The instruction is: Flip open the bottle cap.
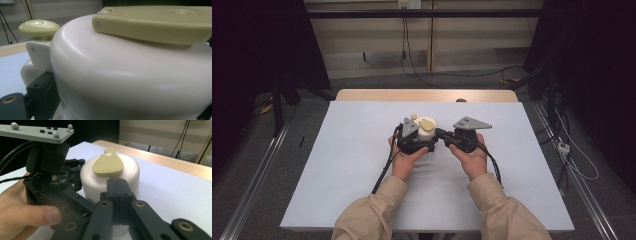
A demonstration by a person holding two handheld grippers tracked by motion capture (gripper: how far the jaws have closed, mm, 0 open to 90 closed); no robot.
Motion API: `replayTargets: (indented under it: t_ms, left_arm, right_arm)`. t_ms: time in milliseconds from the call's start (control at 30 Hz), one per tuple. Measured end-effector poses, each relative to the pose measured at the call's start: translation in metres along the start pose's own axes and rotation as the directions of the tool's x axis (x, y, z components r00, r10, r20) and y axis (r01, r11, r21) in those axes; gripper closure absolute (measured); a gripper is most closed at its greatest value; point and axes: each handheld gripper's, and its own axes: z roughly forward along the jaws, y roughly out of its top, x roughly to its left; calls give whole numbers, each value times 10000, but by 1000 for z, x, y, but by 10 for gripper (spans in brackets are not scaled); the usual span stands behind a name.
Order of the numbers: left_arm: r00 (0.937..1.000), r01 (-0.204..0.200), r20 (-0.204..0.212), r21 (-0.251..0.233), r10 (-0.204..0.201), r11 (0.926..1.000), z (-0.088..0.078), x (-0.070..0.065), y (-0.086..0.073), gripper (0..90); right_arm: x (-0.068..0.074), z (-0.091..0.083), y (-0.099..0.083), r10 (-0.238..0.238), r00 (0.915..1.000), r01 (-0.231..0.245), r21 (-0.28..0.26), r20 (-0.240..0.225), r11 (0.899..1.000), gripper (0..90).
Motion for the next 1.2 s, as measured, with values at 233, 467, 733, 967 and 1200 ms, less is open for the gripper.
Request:
replayTargets:
  t_ms: [233,467,733,967,1200]
  left_arm:
    - [10000,49,-13,-31,-49,10000,0,0,0,67]
    - [10000,-11,-22,16,11,10000,0,0,0,67]
    - [10000,4,-23,15,-4,10000,0,0,0,67]
    - [10000,9,-23,27,-9,10000,0,0,0,67]
    - [10000,26,-13,53,-26,10000,0,0,0,67]
  right_arm:
    - [1,4,2,-45,10000,45,33,43,10000,900]
    - [3,4,7,-122,9999,122,28,-14,9999,900]
    - [4,6,11,-172,9998,172,-80,-51,9998,900]
    - [6,7,14,-237,9997,236,-38,-78,9997,900]
    - [6,8,15,-248,9997,247,-92,-76,9997,900]
